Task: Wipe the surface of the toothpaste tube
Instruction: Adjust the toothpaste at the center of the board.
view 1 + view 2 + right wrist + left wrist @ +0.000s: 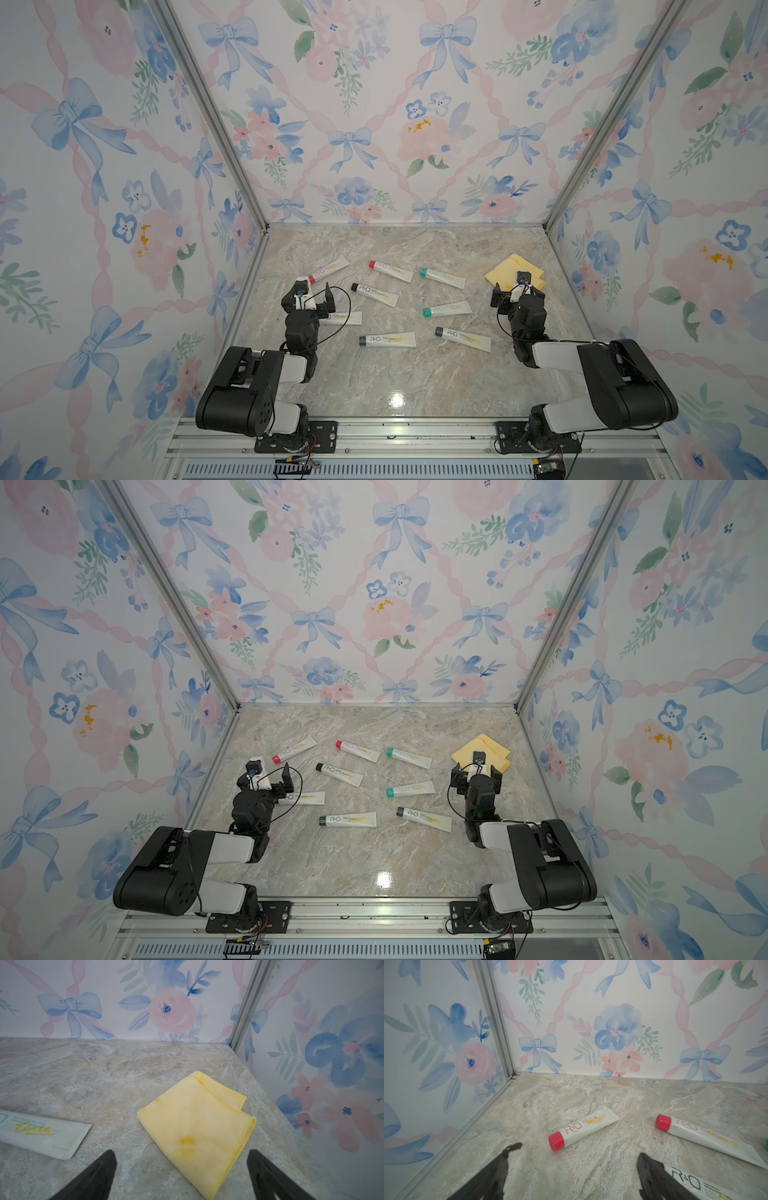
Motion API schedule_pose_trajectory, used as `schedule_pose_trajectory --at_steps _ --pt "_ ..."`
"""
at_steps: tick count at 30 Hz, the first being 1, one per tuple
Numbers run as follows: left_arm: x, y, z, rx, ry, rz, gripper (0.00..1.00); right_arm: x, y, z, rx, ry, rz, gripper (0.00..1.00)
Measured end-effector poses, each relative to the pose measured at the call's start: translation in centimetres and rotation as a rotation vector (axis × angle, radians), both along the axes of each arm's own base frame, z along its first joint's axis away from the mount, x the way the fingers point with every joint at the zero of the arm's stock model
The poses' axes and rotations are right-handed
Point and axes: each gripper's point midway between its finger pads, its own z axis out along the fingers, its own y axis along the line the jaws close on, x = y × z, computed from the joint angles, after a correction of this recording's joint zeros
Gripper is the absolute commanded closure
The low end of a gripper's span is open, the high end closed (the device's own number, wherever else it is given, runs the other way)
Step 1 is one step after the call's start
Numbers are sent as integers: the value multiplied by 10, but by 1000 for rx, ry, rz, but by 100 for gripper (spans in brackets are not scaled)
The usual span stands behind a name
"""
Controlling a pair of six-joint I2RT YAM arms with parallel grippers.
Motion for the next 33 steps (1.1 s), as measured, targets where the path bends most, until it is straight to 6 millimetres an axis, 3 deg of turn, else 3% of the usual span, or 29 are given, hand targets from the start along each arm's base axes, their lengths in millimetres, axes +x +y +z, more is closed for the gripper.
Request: schedule_pose_trajectory --at_steps 4,8,10,12,16,22,26,29,33 --pt "-4 16 49 -116 -73 129 2 -6 14 60 71 -130 -10 1" --pt "19 13 104 -180 -64 166 2 -22 -11 113 327 -280 -83 1" --pt "29 4 114 -217 -42 161 2 -26 -17 123 403 -298 -99 1" --pt "34 0 104 -241 9 155 2 -27 -15 119 454 -270 -95 1" --pt "35 -6 72 -250 147 140 2 -33 -19 95 562 -161 -95 1" --pt "59 -25 76 -286 234 88 2 -33 -18 82 725 -56 -77 1" --pt "68 -46 60 -323 309 -5 4 -36 -12 78 795 -15 -46 1" --pt "66 -69 49 -324 367 -90 9 -36 -1 76 794 66 -20 1" --pt "59 -131 35 -275 433 -259 10 -29 28 74 735 191 49 1"
